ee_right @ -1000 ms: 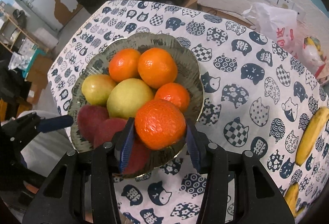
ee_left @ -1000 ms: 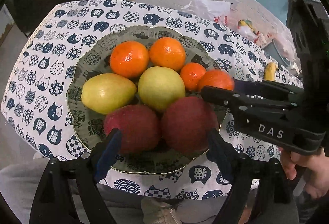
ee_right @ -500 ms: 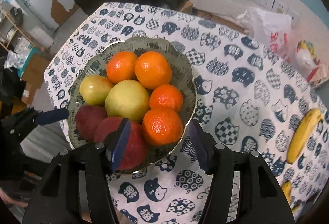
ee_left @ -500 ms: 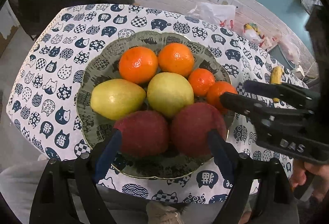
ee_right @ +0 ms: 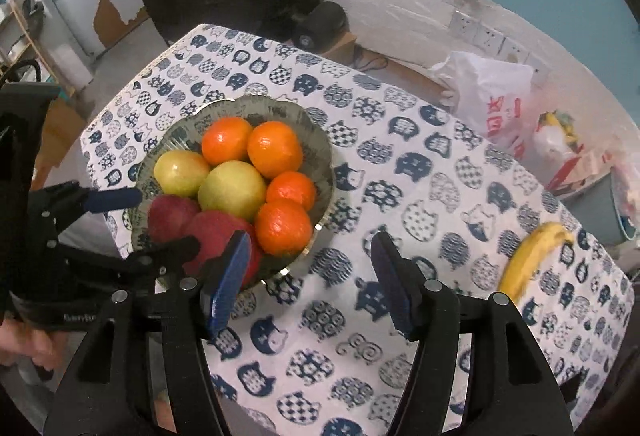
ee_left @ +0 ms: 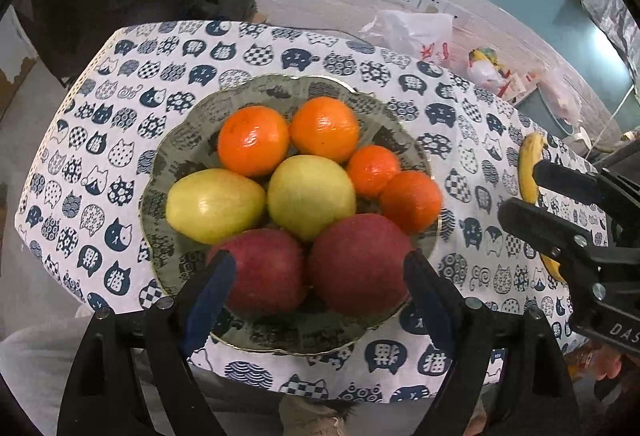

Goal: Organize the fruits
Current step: 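Open the left gripper to set the apple on the plate while the right releases the tangerine, then move both grippers from the plate to the two bananas on the cloth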

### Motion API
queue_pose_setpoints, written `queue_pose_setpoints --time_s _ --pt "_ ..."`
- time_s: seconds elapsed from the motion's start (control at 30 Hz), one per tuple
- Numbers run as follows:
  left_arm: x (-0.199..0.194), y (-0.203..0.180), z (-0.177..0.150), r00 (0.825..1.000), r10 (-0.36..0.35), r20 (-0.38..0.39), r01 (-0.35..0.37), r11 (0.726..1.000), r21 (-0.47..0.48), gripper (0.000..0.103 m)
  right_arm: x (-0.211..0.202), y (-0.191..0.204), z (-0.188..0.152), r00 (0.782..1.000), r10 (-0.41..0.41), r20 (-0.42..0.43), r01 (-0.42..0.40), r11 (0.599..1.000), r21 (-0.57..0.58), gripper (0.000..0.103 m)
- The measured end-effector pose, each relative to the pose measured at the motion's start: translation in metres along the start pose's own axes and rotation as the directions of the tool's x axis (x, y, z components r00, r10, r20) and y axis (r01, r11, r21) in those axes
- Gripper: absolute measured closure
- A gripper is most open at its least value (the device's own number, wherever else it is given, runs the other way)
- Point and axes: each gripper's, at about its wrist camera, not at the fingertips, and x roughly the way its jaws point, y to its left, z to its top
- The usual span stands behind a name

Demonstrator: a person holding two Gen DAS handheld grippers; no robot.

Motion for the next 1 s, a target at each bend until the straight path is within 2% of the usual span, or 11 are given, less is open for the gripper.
queue_pose_setpoints --time_s 0.47,0.7,1.0 --pt "0.002 -0.073 0.002 0.999 -0.034 -0.015 0.035 0.989 0.144 0.016 -0.034 -0.067 -0.047 0.996 -0.087 -0.022 0.088 0.994 0.064 0.036" --pt "0.01 -0.121 -0.003 0.998 -0.04 -0.05 0.051 0.966 0.255 0.016 -0.041 -0.113 -0.076 0.992 -0.105 -0.063 0.112 0.988 0.111 0.036" --pt "0.03 -0.163 -0.008 0.993 -0.043 -0.106 0.076 0.942 0.326 0.016 -0.031 -0.164 -0.119 0.982 -0.118 -0.149 0.144 0.973 0.181 0.036"
